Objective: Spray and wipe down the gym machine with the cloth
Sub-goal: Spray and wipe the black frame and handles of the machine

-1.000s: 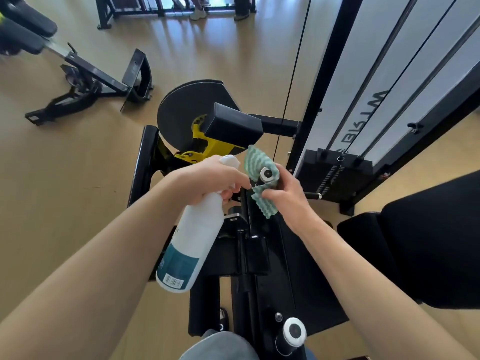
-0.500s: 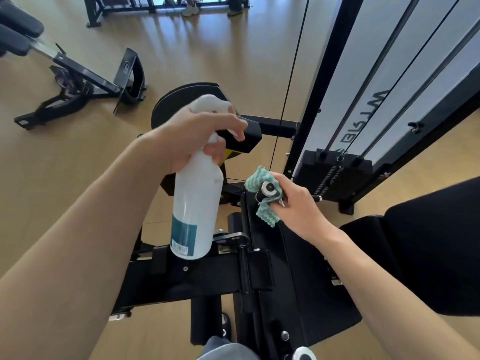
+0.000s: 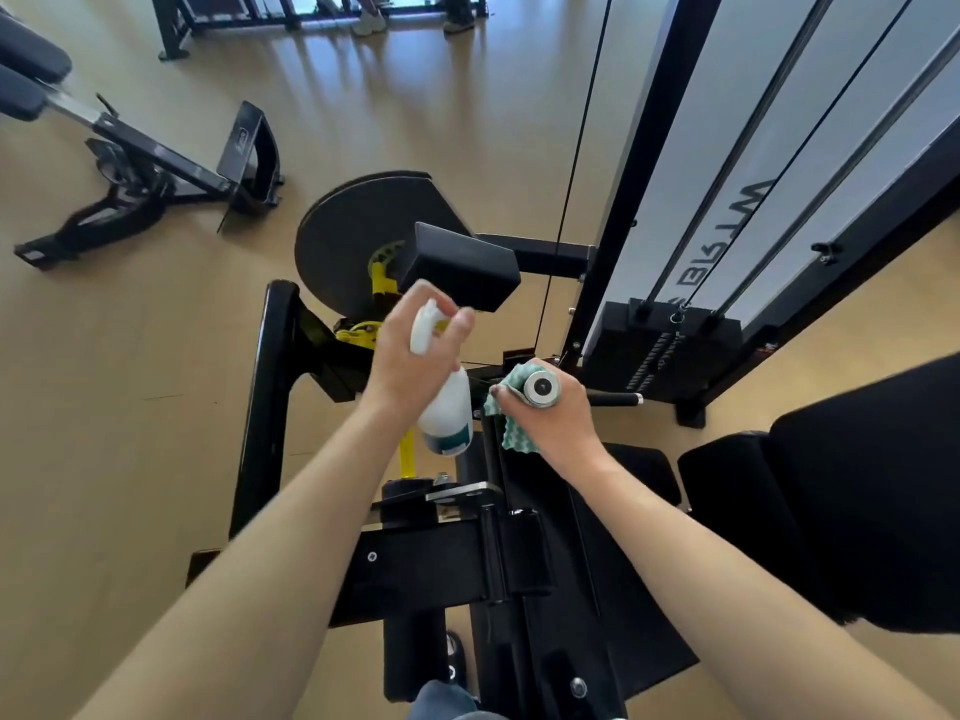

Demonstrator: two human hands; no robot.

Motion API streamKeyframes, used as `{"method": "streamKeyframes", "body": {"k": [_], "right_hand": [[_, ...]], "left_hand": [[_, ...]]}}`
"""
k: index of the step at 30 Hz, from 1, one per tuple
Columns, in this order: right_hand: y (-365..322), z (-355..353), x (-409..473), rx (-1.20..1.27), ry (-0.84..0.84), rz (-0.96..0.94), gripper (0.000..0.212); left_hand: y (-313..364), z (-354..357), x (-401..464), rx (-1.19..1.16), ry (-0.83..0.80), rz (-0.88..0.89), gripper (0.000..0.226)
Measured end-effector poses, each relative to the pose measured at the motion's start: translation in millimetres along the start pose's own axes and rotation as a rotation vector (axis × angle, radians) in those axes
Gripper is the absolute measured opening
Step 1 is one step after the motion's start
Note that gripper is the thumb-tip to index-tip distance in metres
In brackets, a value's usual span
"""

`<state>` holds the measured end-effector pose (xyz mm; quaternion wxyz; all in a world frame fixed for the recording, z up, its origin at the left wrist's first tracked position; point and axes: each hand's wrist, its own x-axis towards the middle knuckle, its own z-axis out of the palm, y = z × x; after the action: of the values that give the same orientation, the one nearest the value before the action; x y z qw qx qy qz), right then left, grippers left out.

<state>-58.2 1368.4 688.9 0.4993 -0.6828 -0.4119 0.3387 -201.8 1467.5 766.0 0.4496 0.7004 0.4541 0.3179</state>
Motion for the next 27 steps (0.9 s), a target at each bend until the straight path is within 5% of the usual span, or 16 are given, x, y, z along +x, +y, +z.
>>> {"method": "streamKeyframes", "body": {"k": [6, 18, 27], "right_hand": [[14, 11, 7, -0.054, 0.04, 0.173, 0.024], [-22, 7, 2, -0.105, 0.167, -0.258, 0.036], [33, 18, 14, -0.095, 0.093, -0.059, 0.025]], "left_hand": [[-49, 12, -19, 0.07, 0.009, -0.143, 0.021], [-59, 21, -34, 0.087, -0.045, -0.245, 0.019], [-55, 20, -39, 0.173, -0.047, -0.276, 0.021]]}}
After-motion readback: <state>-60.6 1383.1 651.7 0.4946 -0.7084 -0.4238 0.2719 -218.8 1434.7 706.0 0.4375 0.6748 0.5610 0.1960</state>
